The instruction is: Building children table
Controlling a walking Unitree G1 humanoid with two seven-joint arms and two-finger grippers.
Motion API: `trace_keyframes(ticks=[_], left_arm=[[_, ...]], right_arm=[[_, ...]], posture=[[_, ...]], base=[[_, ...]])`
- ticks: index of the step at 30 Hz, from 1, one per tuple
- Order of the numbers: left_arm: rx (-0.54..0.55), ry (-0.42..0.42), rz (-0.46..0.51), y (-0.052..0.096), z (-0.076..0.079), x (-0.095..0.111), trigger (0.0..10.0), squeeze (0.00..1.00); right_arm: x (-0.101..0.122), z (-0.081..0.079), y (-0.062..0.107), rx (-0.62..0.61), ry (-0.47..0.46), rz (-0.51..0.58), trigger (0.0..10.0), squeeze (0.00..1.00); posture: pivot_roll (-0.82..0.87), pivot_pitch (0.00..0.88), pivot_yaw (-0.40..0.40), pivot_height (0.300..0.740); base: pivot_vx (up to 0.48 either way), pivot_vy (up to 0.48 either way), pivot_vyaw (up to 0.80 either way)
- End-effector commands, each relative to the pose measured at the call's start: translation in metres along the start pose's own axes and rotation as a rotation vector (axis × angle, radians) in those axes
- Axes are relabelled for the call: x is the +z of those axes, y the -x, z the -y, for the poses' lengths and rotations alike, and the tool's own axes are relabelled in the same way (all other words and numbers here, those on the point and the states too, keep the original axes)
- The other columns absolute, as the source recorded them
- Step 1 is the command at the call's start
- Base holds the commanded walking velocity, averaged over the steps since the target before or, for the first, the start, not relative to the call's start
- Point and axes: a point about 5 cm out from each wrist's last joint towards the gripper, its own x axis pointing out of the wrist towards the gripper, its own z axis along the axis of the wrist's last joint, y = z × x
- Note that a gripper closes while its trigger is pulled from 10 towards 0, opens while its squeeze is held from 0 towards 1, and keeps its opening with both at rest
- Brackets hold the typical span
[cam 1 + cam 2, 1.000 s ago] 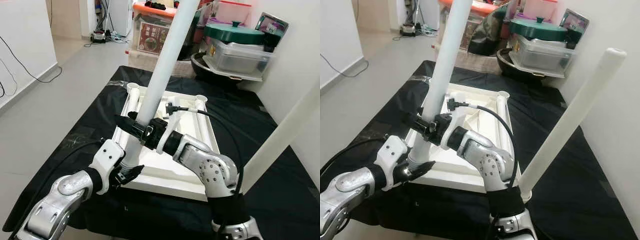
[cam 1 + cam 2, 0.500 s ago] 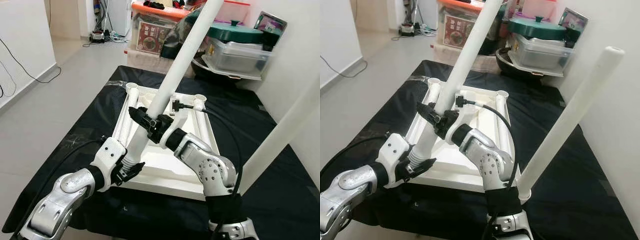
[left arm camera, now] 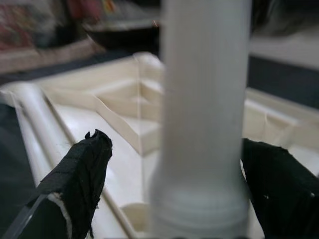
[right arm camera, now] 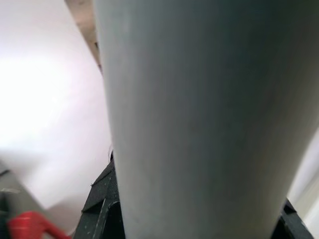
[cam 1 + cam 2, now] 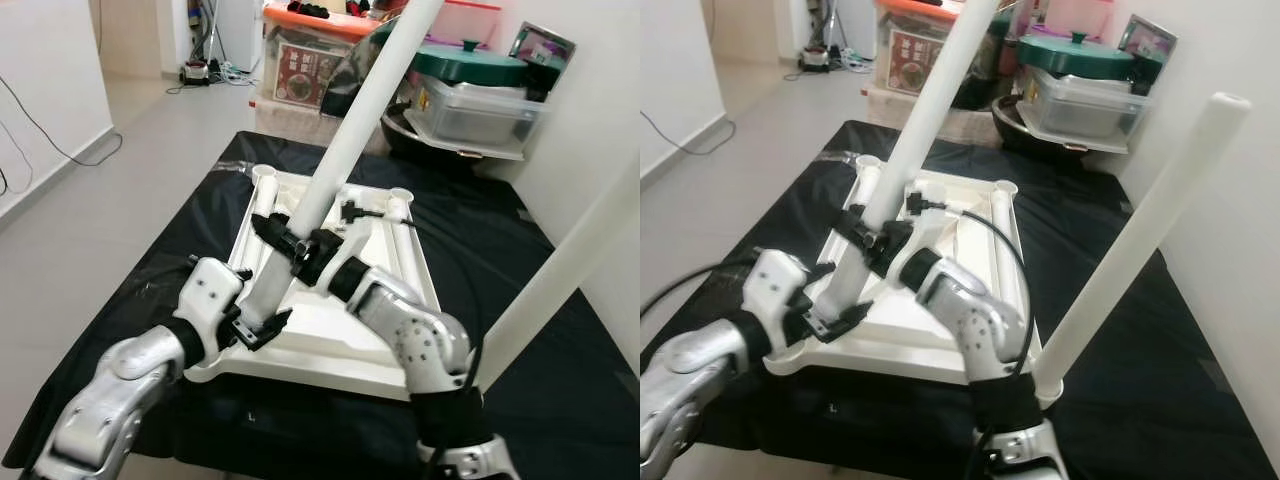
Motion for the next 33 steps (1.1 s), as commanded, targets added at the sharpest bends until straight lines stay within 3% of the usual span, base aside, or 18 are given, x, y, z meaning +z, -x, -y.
trace_keyframes(ticks=[1, 3, 4, 5, 7, 11, 18, 19, 29, 33], left_arm=[[0.003, 0.028, 0.007, 0.008, 0.000, 0.002, 10.0, 1.00], [0.008, 0.032, 0.008, 0.010, 0.000, 0.002, 10.0, 1.00], [0.053, 0.045, 0.018, 0.014, -0.002, 0.001, 10.0, 1.00], [0.142, 0.053, 0.030, 0.016, -0.006, 0.000, 10.0, 0.00], [0.206, 0.059, 0.038, 0.017, -0.009, -0.002, 10.0, 0.00], [0.369, 0.180, 0.033, 0.021, -0.015, -0.011, 10.0, 0.00], [0.398, 0.203, 0.011, 0.024, -0.015, -0.015, 10.0, 0.00], [0.451, 0.222, -0.004, 0.028, -0.007, -0.021, 10.0, 0.00], [0.577, 0.196, -0.036, 0.044, -0.003, -0.022, 10.0, 0.00], [0.592, 0.171, -0.060, 0.050, -0.004, -0.024, 10.0, 0.00]], right_arm=[[0.012, 0.011, 0.002, -0.041, 0.044, 0.033, 0.0, 0.00], [0.015, 0.014, 0.003, -0.053, 0.053, 0.038, 0.0, 0.00], [0.020, 0.023, 0.005, -0.115, 0.066, 0.055, 0.0, 0.00], [0.026, 0.032, 0.007, -0.193, 0.096, 0.077, 0.0, 0.00], [0.030, 0.038, 0.008, -0.248, 0.118, 0.093, 0.0, 0.00], [0.034, 0.045, 0.015, -0.333, 0.145, 0.123, 0.0, 0.00], [0.033, 0.047, 0.018, -0.346, 0.163, 0.125, 0.0, 0.00], [0.031, 0.046, 0.031, -0.408, 0.256, 0.119, 10.0, 0.00], [0.041, 0.027, 0.055, -0.452, 0.399, 0.139, 10.0, 0.00], [0.030, 0.020, 0.059, -0.451, 0.429, 0.083, 10.0, 0.00]], posture=[[0.15, 0.000, -0.159, 0.740], [0.15, 0.000, -0.159, 0.740], [0.16, 0.000, -0.163, 0.740], [0.15, 0.000, -0.162, 0.740], [0.15, 0.000, -0.161, 0.740], [0.15, 0.000, -0.165, 0.740], [0.15, 0.000, -0.167, 0.740], [0.14, 0.000, -0.169, 0.740], [0.14, 0.000, -0.176, 0.740], [0.14, 0.000, -0.171, 0.740]], base=[[0.000, 0.000, 0.00], [0.000, 0.000, 0.00], [0.000, 0.000, 0.00], [0.000, 0.000, 0.00], [0.000, 0.000, 0.00], [0.000, 0.000, 0.00], [0.000, 0.000, 0.00], [0.000, 0.000, 0.00], [0.000, 0.000, 0.00], [0.000, 0.000, 0.00]])
